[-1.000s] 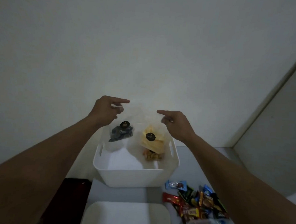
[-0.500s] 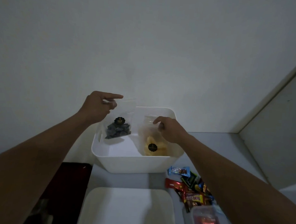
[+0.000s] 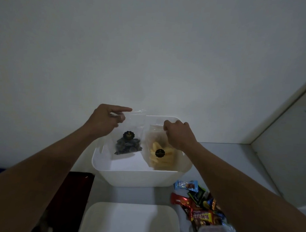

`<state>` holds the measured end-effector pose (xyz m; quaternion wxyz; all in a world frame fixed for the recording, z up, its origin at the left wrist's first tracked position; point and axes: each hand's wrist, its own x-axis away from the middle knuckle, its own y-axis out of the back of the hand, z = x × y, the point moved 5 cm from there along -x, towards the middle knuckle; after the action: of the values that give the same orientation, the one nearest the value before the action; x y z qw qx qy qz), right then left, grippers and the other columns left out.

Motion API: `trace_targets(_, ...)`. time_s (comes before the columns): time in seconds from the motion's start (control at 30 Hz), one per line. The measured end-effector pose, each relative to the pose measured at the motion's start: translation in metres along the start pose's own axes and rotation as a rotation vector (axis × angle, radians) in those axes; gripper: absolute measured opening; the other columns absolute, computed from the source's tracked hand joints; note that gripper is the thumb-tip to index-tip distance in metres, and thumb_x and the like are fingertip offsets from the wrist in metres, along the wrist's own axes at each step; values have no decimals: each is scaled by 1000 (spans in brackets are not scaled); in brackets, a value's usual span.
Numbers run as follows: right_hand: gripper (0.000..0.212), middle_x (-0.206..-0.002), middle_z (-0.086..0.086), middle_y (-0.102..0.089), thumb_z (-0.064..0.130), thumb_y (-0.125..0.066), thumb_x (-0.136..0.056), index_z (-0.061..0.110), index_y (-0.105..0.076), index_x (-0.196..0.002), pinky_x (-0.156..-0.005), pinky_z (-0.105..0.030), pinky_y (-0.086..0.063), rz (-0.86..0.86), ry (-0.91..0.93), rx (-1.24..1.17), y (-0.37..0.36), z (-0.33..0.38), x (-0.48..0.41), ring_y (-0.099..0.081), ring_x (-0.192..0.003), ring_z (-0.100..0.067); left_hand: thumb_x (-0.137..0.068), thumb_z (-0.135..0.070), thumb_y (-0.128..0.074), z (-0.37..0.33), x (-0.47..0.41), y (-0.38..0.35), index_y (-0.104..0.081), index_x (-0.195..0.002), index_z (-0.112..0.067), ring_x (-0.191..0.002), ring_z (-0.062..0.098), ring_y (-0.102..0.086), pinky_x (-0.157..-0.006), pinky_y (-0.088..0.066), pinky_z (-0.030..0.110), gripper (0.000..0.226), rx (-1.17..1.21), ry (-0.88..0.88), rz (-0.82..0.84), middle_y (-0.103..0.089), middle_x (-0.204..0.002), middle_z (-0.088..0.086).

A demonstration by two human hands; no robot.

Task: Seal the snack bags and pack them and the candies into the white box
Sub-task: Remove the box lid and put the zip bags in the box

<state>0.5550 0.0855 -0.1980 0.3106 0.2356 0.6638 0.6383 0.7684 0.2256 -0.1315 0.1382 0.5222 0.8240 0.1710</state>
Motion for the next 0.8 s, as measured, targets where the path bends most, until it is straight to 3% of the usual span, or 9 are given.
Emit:
trace_targets(0.23, 32, -112, -1, -69, 26, -53, -92, 23, -55, -124, -93, -40, -39, 57, -8, -72, 2, -7, 9, -52, -113, -24, -90, -6, -66, 0, 2, -16, -75, -108, -33, -90, 18, -64, -84, -57, 36, 33, 22, 16, 72, -69, -98, 4)
trace_targets(0.4, 41, -133, -5, -59, 35, -52, -96, 18, -53, -134, -100, -42, -40, -80, -73, -206, 15, -24, 25, -45, -127, -27, -90, -5, -66, -11, 5, -32, -75, -110, -28, -88, 17, -63, -83, -57, 35, 32, 58, 30, 127, -68, -93, 2)
trace_targets(0.53, 56, -157, -12, -33, 39, -39, -103, 12, -32, -152, -116, -46, -30, 58, -197, -359, 1, -43, 39, -27, -146, -29, -91, -4, -65, -22, 4, -47, -75, -111, -26, -83, 15, -64, -78, -57, 31, 31, 55, 28, 176, -69, -88, 0)
trace_targets(0.63, 65, -165, -11, -10, 43, -27, -106, 6, -10, -157, -122, -38, -12, 229, -251, -476, -14, -47, 52, -9, -152, -22, -90, -2, -65, -32, 2, -55, -75, -110, -27, -81, 14, -63, -75, -57, 30, 33, 24, 23, 207, -70, -89, 0)
trace_targets(0.8, 72, -166, -5, 1, 50, -23, -104, 12, 7, -157, -123, -37, -9, 293, -279, -665, -23, -45, 65, -5, -153, -17, -89, -2, -66, -53, -3, -54, -76, -106, -29, -82, 16, -65, -76, -60, 30, 33, -19, 14, 259, -69, -100, 4)
